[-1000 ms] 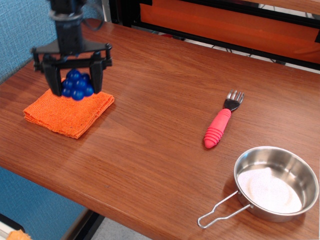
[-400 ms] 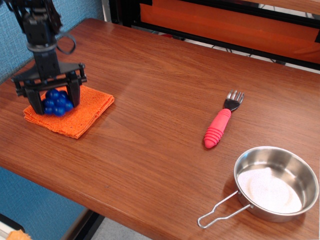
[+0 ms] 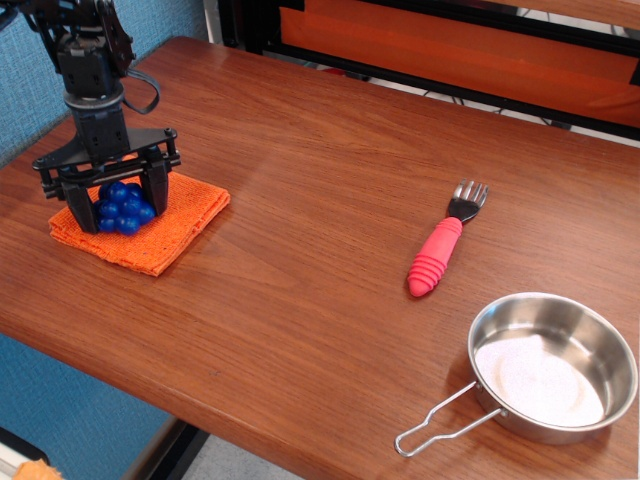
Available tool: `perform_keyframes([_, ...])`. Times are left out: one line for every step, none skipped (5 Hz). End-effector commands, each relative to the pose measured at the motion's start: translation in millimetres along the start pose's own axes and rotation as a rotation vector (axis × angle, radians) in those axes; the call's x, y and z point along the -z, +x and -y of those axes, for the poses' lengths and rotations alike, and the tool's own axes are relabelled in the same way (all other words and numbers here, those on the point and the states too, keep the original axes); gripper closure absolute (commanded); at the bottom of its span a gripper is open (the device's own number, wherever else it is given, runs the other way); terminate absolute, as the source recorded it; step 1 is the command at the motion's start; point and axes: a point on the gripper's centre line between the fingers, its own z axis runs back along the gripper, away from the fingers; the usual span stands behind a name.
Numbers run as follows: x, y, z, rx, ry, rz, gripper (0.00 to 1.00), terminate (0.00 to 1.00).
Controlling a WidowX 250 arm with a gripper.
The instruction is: Take the grapes from the vessel and place it on the orange cloth.
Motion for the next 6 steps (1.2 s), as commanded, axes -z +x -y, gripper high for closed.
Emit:
perform_keyframes([-37.6, -15.4, 5.4, 0.025, 0.026, 0.027, 0.0, 0.0])
perform_keyframes([-65.9, -26.3, 20.5, 0.05, 0.036, 0.06, 0.0, 0.0])
perform_keyframes([-86.6, -46.0, 38.0, 0.106, 0.029, 0.088, 0.0, 0.0])
perform_keyframes([-93.3, -77.6, 59.6, 0.296, 0.027, 0.081, 0.0, 0.0])
perform_keyframes([-89.5, -105.1, 57.2, 0.513, -0.025, 0.044, 0.0, 0.0])
perform_keyframes([-86.5, -122.0, 57.1, 0.574, -0.042, 0.096, 0.0, 0.0])
